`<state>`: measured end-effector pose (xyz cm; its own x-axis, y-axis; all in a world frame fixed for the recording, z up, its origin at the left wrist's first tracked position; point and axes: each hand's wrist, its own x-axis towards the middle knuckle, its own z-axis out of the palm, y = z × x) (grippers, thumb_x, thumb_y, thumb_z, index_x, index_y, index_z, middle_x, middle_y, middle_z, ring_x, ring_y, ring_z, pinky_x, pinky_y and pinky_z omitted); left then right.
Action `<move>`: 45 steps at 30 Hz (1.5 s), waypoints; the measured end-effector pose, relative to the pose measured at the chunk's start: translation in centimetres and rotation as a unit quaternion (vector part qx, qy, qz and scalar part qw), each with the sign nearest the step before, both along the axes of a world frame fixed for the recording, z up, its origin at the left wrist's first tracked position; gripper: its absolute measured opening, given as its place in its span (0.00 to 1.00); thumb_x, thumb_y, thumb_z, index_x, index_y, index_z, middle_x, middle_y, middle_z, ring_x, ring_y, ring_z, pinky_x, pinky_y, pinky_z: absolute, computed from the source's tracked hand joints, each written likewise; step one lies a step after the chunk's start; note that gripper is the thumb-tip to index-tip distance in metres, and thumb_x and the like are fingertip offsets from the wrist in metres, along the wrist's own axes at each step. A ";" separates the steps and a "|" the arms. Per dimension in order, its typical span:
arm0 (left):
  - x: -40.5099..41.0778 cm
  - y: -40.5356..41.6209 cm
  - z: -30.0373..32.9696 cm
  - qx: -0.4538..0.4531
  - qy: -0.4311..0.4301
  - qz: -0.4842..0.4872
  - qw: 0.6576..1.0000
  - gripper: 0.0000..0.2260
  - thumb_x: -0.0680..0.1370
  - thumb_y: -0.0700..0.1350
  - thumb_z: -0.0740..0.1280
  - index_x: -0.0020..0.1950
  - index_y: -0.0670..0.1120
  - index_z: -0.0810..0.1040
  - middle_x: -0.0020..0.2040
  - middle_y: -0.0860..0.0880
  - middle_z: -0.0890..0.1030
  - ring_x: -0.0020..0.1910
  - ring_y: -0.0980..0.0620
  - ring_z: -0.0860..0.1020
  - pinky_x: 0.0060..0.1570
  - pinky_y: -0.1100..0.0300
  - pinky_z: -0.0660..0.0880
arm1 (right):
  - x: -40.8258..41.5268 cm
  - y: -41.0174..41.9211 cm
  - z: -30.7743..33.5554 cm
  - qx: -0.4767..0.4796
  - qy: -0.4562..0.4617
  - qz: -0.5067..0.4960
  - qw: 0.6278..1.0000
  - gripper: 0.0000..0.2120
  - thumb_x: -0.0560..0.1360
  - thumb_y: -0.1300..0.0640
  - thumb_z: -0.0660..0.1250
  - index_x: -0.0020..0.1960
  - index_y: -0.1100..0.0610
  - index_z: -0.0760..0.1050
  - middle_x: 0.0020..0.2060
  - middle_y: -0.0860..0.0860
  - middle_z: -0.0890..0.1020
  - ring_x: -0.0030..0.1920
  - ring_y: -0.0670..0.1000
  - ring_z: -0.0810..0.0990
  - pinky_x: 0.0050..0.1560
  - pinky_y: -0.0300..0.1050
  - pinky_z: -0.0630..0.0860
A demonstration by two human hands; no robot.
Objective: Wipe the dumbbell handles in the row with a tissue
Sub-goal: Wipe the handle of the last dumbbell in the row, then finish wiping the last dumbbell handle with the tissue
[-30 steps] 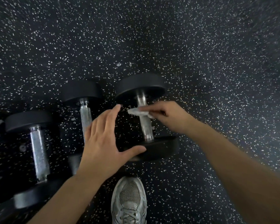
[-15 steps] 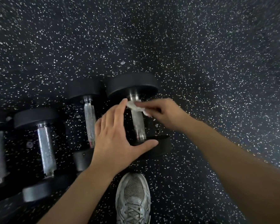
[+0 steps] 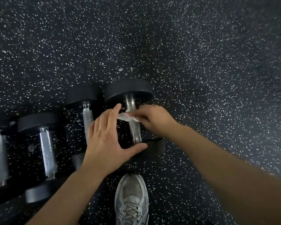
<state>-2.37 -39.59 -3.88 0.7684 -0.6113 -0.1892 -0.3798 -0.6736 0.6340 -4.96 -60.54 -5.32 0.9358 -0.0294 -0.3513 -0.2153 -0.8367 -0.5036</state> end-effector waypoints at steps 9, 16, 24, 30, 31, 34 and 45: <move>2.0 4.5 8.5 0.024 -0.096 0.011 0.995 0.53 0.67 0.82 0.59 0.83 0.53 0.51 0.79 0.48 0.64 0.79 0.47 0.61 0.79 0.43 0.54 | -0.5 2.4 8.5 -0.013 0.102 0.087 0.991 0.17 0.84 0.55 0.59 0.68 0.39 0.76 0.31 0.39 0.77 0.28 0.43 0.72 0.33 0.43 0.70; 2.1 9.6 17.2 0.038 -0.186 0.029 0.981 0.52 0.66 0.82 0.56 0.83 0.53 0.56 0.76 0.47 0.69 0.76 0.43 0.66 0.77 0.38 0.59 | 0.2 7.7 20.1 0.051 -0.088 0.001 0.995 0.16 0.83 0.48 0.61 0.69 0.37 0.74 0.31 0.44 0.81 0.26 0.46 0.73 0.34 0.42 0.74; 1.4 18.2 29.4 0.015 -0.297 0.062 0.953 0.51 0.68 0.82 0.57 0.83 0.53 0.55 0.76 0.47 0.69 0.76 0.43 0.67 0.76 0.38 0.58 | -0.1 16.5 34.5 0.049 -0.207 0.017 0.977 0.18 0.82 0.47 0.63 0.71 0.43 0.74 0.41 0.39 0.84 0.28 0.38 0.75 0.38 0.36 0.71; 0.0 29.1 35.4 0.020 -0.359 0.116 0.926 0.50 0.70 0.81 0.56 0.83 0.51 0.59 0.74 0.46 0.70 0.74 0.44 0.68 0.75 0.40 0.59 | -0.4 25.1 39.8 0.070 -0.261 0.037 0.962 0.16 0.82 0.48 0.65 0.69 0.45 0.76 0.23 0.27 0.72 0.25 0.35 0.72 0.33 0.32 0.63; -0.3 31.0 36.0 0.023 -0.367 0.123 0.922 0.50 0.70 0.81 0.57 0.83 0.51 0.59 0.74 0.46 0.71 0.73 0.44 0.69 0.74 0.40 0.59 | -0.3 26.6 40.1 0.077 -0.267 0.039 0.960 0.16 0.82 0.48 0.65 0.68 0.45 0.77 0.23 0.27 0.72 0.25 0.37 0.72 0.31 0.32 0.62; -1.2 36.2 37.3 0.037 -0.386 0.142 0.911 0.49 0.70 0.81 0.58 0.83 0.52 0.58 0.74 0.47 0.70 0.73 0.45 0.70 0.75 0.40 0.60 | 0.0 31.7 40.3 0.104 -0.277 0.055 0.954 0.14 0.81 0.48 0.66 0.65 0.44 0.80 0.22 0.33 0.74 0.23 0.43 0.68 0.29 0.37 0.63; -2.5 52.8 33.6 0.069 -0.262 0.313 0.911 0.56 0.60 0.81 0.66 0.82 0.58 0.56 0.76 0.50 0.68 0.76 0.45 0.65 0.74 0.40 0.59 | 2.6 46.3 35.3 0.124 -0.188 0.119 0.967 0.10 0.78 0.51 0.68 0.57 0.44 0.83 0.26 0.36 0.77 0.26 0.40 0.73 0.29 0.32 0.65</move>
